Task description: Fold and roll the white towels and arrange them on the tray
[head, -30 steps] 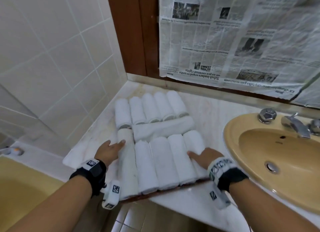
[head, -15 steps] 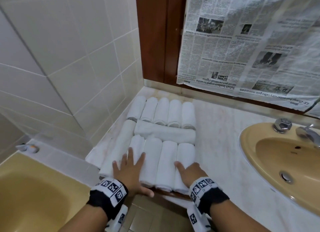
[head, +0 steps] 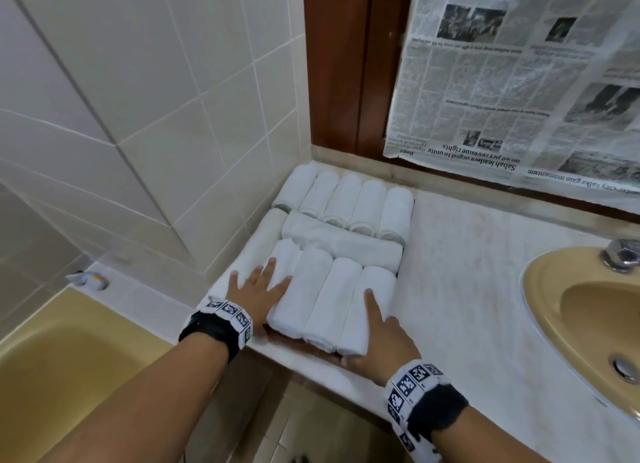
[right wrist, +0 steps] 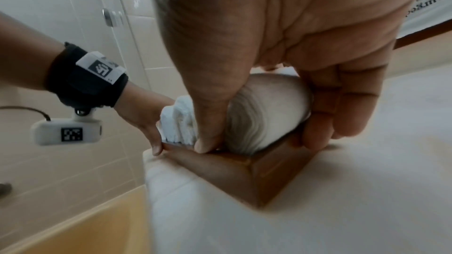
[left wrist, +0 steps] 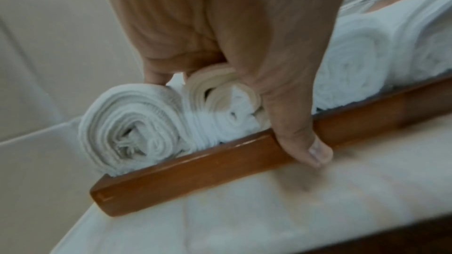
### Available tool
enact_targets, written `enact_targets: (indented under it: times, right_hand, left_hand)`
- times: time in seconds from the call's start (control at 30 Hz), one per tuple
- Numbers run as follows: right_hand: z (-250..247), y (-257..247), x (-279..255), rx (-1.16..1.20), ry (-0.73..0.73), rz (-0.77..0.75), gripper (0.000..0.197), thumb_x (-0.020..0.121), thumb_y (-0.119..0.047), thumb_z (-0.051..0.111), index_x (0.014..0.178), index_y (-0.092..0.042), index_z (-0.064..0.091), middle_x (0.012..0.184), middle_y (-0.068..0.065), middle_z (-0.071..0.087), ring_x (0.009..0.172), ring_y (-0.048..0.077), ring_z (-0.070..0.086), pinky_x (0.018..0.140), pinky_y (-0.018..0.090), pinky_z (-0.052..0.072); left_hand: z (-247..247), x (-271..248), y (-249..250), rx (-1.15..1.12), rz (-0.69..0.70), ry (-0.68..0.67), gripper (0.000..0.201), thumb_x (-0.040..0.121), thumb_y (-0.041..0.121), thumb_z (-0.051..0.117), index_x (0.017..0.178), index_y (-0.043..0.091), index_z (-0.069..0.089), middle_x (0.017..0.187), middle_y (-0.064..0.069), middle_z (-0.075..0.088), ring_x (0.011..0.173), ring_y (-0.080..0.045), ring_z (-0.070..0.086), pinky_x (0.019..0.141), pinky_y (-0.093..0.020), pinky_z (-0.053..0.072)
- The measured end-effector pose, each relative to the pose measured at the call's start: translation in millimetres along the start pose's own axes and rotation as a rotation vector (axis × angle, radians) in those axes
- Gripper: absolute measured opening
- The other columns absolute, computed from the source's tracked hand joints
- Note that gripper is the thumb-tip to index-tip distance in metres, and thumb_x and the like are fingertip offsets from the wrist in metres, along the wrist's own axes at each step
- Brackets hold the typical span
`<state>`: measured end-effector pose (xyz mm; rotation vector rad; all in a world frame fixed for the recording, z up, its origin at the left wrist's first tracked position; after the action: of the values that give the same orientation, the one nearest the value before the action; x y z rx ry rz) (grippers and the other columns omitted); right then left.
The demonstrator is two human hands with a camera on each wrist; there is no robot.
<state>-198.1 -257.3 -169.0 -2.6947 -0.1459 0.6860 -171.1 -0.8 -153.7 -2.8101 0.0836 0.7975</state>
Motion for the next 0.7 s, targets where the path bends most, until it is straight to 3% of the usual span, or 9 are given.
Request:
enact_targets:
  times: [0.13,0.23,0.33,0.5,0.63,0.7]
  right_hand:
    - [-15.4,-10.3,23.4,-0.002,-0.039,0.005,0.136,0.067,-0.064,0.078,0.146,-0.045,-0.03,0.117,0.006,0.042,0.099,0.021,0.053,0.087,0.033,0.049]
    - [-20.3,-15.4,39.6,-0.003,-0.036,0.018,0.131,0.07,-0.065,0.075,0.148,-0.045,-0.028,0.116,0.005,0.044,0.09,0.018,0.049,0.083,0.031,0.048]
    - [-27.8,-17.8,56.2,-0.042,0.002,0.08,0.128,0.073,-0.066,0.073,0.149,-0.044,-0.027,0.114,0.006,0.048,0.091,0.019,0.054,0.084,0.033,0.051]
    - [-38.6,-19.9,65.8,-0.003,0.003,0.146,0.134,0.066,-0.068,0.077,0.146,-0.048,-0.029,0.112,0.004,0.048,0.09,0.017,0.055,0.084,0.034,0.054]
    - [-33.5,-25.8,61.0,-0.008,-0.003,0.184,0.153,0.056,-0.061,0.088,0.143,-0.044,-0.037,0.134,0.011,0.038,0.109,0.025,0.055,0.089,0.036,0.051]
    - [-29.9,-28.4,62.7,-0.034,0.007,0.206,0.158,0.053,-0.057,0.091,0.143,-0.041,-0.039,0.137,0.012,0.037,0.113,0.025,0.054,0.092,0.037,0.051]
  left_hand:
    - [-14.3,25.9,-21.4,-0.004,0.066,-0.03,0.134,0.068,0.049,0.085,0.151,0.04,-0.02,0.154,-0.006,-0.04,0.15,-0.028,-0.017,0.114,-0.067,-0.002]
    - [-22.6,44.8,-35.2,-0.007,0.13,-0.025,0.132,0.067,0.051,0.084,0.151,0.042,-0.017,0.156,-0.006,-0.037,0.15,-0.026,-0.016,0.114,-0.066,-0.004]
    - [-32.6,64.7,-39.8,-0.021,0.172,-0.011,0.127,0.068,0.053,0.082,0.151,0.045,-0.014,0.158,-0.006,-0.034,0.151,-0.024,-0.014,0.114,-0.066,-0.005]
    - [-37.4,84.9,-38.5,0.002,0.191,0.046,0.126,0.07,0.054,0.081,0.151,0.042,-0.015,0.156,-0.008,-0.036,0.151,-0.027,-0.013,0.114,-0.068,-0.004]
    - [-39.0,87.1,-38.5,0.029,0.217,0.056,0.13,0.068,0.056,0.081,0.151,0.039,-0.018,0.154,-0.013,-0.038,0.15,-0.03,-0.014,0.112,-0.07,-0.005]
    - [-38.1,87.1,-37.6,0.04,0.231,0.071,0.129,0.07,0.056,0.08,0.152,0.037,-0.019,0.154,-0.015,-0.038,0.15,-0.032,-0.014,0.112,-0.07,-0.005]
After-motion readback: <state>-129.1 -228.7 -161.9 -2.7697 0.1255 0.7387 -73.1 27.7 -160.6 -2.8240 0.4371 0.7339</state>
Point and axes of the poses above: each hand's wrist, its own x-axis towards the middle knuckle, its own z-axis out of the palm, y = z × x, the point moved 5 cm from there along x, towards the middle knuckle
